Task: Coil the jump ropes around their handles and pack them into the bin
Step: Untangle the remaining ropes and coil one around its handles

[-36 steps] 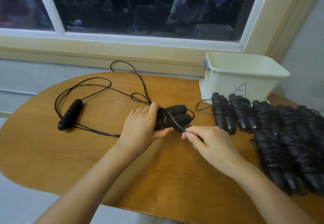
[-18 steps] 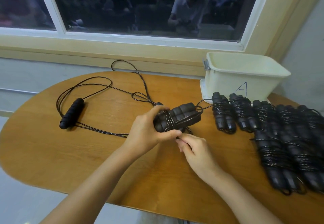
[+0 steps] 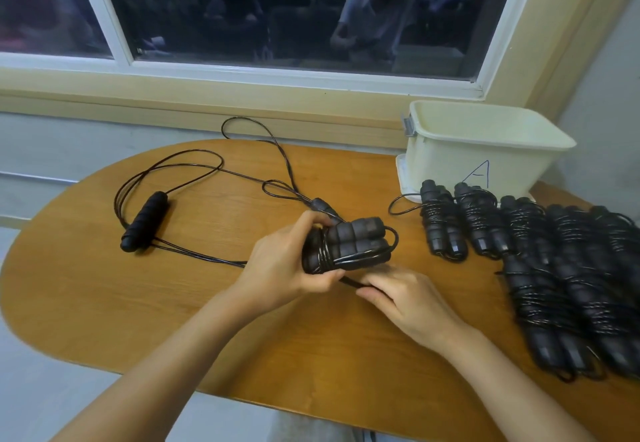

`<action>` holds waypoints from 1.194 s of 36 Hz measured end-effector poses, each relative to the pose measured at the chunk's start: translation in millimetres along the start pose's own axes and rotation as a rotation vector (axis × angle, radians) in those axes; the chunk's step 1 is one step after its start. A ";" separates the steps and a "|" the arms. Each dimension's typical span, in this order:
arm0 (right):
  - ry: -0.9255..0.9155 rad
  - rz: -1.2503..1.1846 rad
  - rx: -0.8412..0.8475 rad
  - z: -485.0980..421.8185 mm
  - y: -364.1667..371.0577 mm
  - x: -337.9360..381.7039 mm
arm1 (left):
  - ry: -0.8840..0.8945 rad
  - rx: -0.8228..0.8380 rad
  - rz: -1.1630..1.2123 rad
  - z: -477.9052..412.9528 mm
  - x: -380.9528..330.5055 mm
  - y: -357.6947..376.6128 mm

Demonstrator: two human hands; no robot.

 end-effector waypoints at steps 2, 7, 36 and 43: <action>-0.042 0.036 0.092 2.2 0.7 -3.9 | 0.015 0.015 0.041 6.2 3.4 2.2; -0.087 0.142 0.222 2.9 -6.5 -11.2 | 0.064 0.029 0.066 14.4 2.6 7.8; -0.038 0.242 0.126 11.0 -27.8 -65.2 | 0.014 -0.056 0.079 17.9 39.1 0.9; 0.267 -0.037 0.243 -0.9 -30.4 -80.3 | 0.074 -0.064 0.082 15.6 33.1 -10.6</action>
Point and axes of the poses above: each hand's wrist, its own z-axis away from the middle knuckle, its own y-axis out of the palm, x = y × z, the point moved 8 cm from there along -z, towards the middle knuckle
